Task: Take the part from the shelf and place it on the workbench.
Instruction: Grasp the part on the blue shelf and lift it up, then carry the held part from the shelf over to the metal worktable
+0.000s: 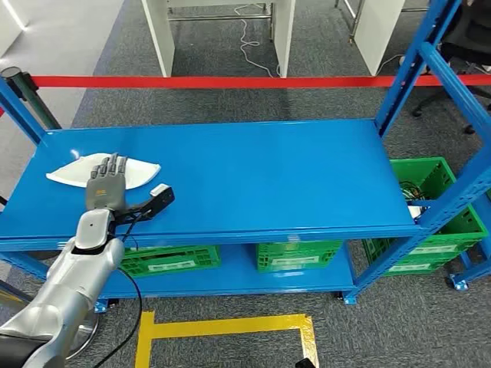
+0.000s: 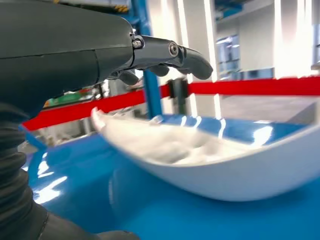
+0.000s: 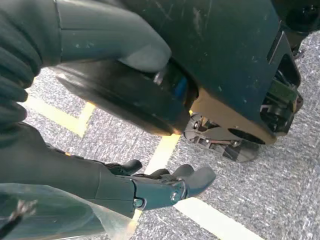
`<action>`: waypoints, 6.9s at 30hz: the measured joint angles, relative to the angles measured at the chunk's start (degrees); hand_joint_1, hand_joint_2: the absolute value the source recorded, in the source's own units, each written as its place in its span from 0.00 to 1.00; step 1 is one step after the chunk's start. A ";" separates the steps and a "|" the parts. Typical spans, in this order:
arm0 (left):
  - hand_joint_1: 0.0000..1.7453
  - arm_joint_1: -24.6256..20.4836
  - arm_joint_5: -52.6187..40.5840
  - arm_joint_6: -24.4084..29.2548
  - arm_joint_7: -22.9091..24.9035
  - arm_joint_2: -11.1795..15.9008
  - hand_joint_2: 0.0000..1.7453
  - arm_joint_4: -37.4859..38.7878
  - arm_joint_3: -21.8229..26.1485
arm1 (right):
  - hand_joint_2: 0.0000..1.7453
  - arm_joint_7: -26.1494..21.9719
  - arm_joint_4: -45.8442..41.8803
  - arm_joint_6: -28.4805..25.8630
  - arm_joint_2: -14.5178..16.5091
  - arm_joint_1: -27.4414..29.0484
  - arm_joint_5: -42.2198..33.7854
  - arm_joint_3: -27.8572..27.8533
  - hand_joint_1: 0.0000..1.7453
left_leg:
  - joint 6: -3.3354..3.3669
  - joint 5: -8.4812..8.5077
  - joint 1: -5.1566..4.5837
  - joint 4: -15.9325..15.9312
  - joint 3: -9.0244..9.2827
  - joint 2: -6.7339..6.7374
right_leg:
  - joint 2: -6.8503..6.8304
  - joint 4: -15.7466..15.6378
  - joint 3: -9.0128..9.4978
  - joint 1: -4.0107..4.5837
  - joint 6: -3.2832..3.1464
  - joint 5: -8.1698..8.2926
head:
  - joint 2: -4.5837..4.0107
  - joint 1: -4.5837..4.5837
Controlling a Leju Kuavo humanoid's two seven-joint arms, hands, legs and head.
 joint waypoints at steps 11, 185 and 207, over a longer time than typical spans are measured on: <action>1.00 -0.41 0.28 -1.12 1.11 -0.32 1.00 3.50 1.74 | 1.00 -0.02 -0.02 -0.16 -0.06 -0.66 0.14 0.03 0.00 | 0.96 0.16 0.57 -0.78 0.66 0.04 | -0.19 7.86 -3.85 0.06 1.17 -1.59 | 0.00 0.31; 1.00 26.15 53.71 19.82 -43.95 -10.01 1.00 -61.76 17.93 | 1.00 -11.67 -6.15 -21.88 -4.27 0.36 -9.03 -10.16 0.00 | -0.78 -3.28 0.17 -2.06 6.10 0.38 | -1.14 -1.89 0.69 0.79 -0.80 1.28 | 0.00 0.07; 1.00 27.19 54.24 19.82 -44.36 -9.63 1.00 -63.00 18.15 | 1.00 -7.94 -6.76 -17.92 -3.91 0.47 -7.73 -11.21 0.00 | -1.99 -7.17 0.46 10.65 -3.55 0.49 | -0.70 -1.57 1.20 -0.03 -1.56 0.43 | 0.00 -0.10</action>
